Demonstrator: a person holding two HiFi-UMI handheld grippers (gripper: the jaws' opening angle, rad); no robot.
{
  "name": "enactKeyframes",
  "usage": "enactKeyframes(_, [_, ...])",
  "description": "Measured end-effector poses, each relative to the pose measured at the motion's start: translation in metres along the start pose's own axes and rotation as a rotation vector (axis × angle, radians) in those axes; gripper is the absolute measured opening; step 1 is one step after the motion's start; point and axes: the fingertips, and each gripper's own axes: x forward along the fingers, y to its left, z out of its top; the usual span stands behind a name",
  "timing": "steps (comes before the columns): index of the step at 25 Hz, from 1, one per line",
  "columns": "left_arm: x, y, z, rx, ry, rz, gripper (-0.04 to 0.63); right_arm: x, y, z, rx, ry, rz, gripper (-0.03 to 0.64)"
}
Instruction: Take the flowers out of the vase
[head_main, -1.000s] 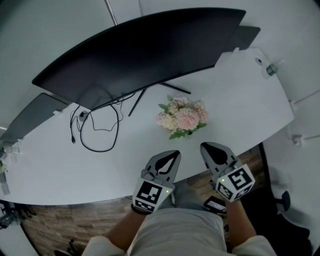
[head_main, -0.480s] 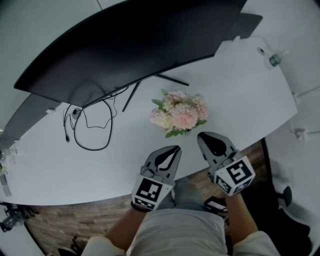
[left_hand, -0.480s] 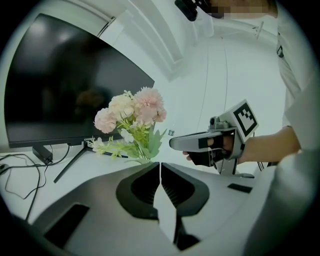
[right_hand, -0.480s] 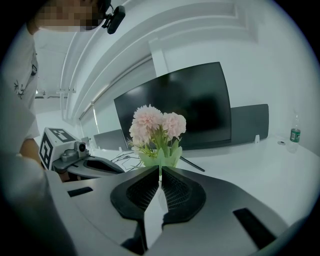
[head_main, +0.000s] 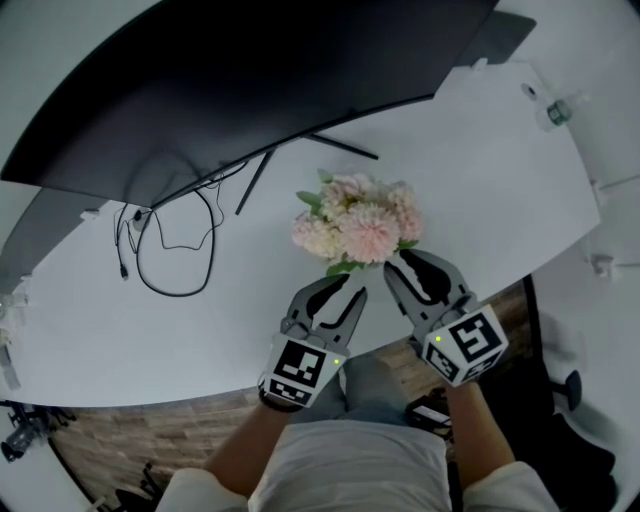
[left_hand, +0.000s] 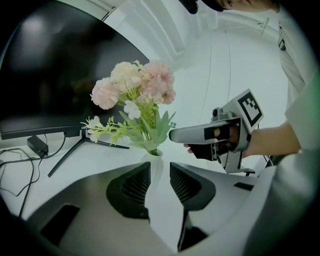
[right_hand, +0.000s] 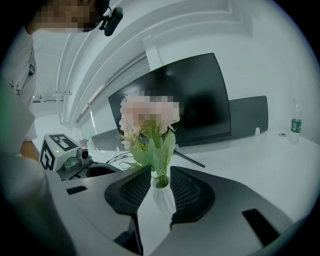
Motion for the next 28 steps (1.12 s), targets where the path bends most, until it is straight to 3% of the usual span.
enactKeyframes(12, [0.038, 0.012, -0.020, 0.007, 0.067, -0.005, 0.230, 0.024, -0.003, -0.007, -0.006, 0.026, 0.032, 0.194])
enactKeyframes(28, [0.066, 0.019, -0.022, 0.052, 0.078, -0.022, 0.245, 0.045, -0.004, -0.010, -0.006, 0.031, 0.052, 0.199])
